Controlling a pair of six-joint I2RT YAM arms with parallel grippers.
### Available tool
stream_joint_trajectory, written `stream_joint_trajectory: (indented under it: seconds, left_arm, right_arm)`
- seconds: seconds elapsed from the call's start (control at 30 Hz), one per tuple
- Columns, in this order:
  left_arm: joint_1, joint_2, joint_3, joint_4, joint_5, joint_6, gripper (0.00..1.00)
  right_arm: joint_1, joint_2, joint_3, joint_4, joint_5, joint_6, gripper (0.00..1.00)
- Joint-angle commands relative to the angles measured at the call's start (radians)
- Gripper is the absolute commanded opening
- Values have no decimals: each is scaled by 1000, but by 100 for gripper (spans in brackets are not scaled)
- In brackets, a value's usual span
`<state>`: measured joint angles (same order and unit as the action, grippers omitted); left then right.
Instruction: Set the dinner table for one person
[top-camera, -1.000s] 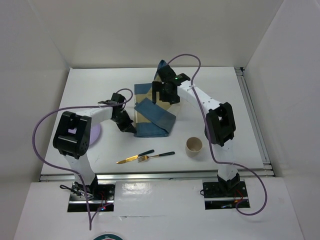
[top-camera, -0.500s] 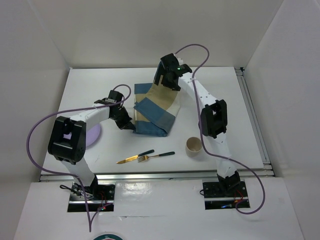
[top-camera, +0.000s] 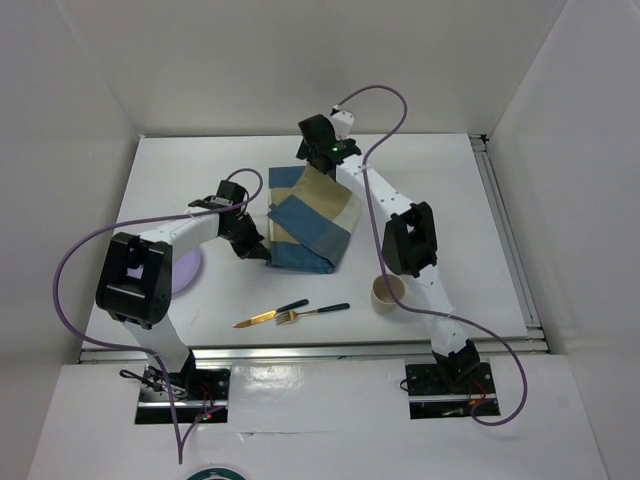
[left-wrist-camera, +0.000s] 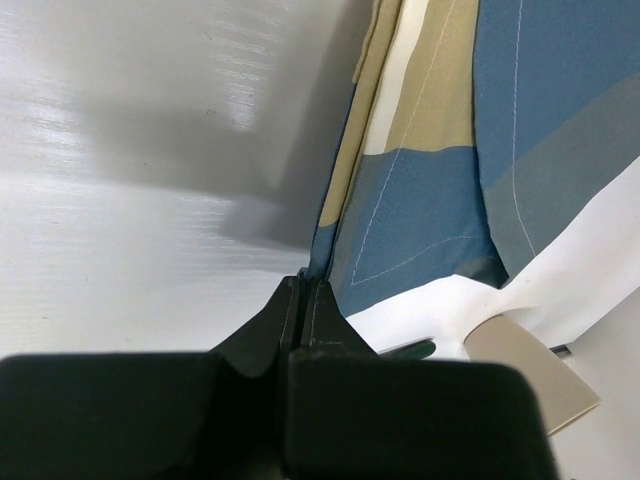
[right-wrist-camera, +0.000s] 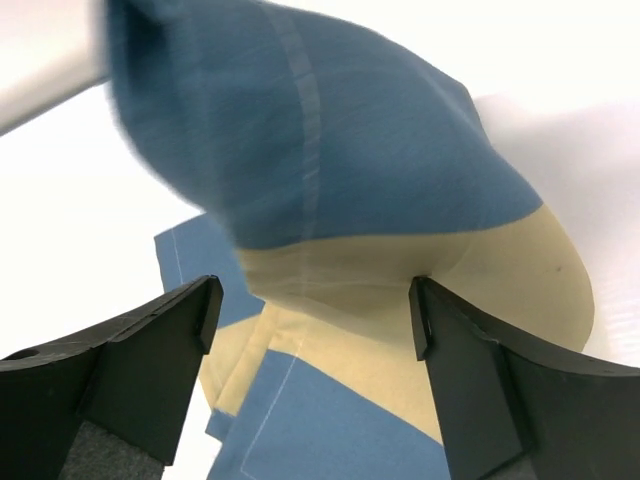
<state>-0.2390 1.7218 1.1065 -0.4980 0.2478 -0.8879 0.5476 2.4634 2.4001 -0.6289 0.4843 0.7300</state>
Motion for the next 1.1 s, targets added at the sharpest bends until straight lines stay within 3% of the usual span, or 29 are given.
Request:
stream_joint_trajectory:
  seconds: [0.0, 0.23, 0.3, 0.4, 0.47, 0.6, 0.63, 0.67, 0.8, 0.93, 1.07]
  left_arm:
    - [-3, -34, 10, -5, 2, 26, 0]
    - [6, -54, 10, -5, -21, 35, 0]
    - [32, -67, 10, -14, -21, 58, 0]
    - [56, -88, 47, -39, -21, 86, 0]
    - [69, -114, 76, -51, -21, 101, 0]
    - [78, -102, 124, -68, 5, 156, 0]
    - [78, -84, 136, -95, 5, 165, 7]
    - [78, -52, 136, -96, 5, 165, 34]
    - [87, -31, 102, -70, 15, 165, 78]
    - [87, 4, 90, -70, -13, 156, 93]
    - [73, 51, 105, -111, -90, 156, 97]
  right_arm:
    - [25, 31, 51, 35, 191, -17, 87]
    - [12, 31, 37, 13, 203, -55, 87]
    - [-17, 10, 37, -17, 76, -55, 92]
    - [-17, -151, -192, 140, -185, -216, 98]
    - [-8, -298, -390, 236, -263, -253, 99]
    - [2, -441, -564, 213, -329, -250, 99]
    - [2, -475, -585, 199, -338, -250, 99]
    - [2, -491, -631, 178, -339, -250, 99]
    - [2, -573, -732, 133, -296, -239, 99]
    - [-8, -664, -823, 123, -277, -239, 99]
    - [-17, -728, -872, 114, -277, -239, 99]
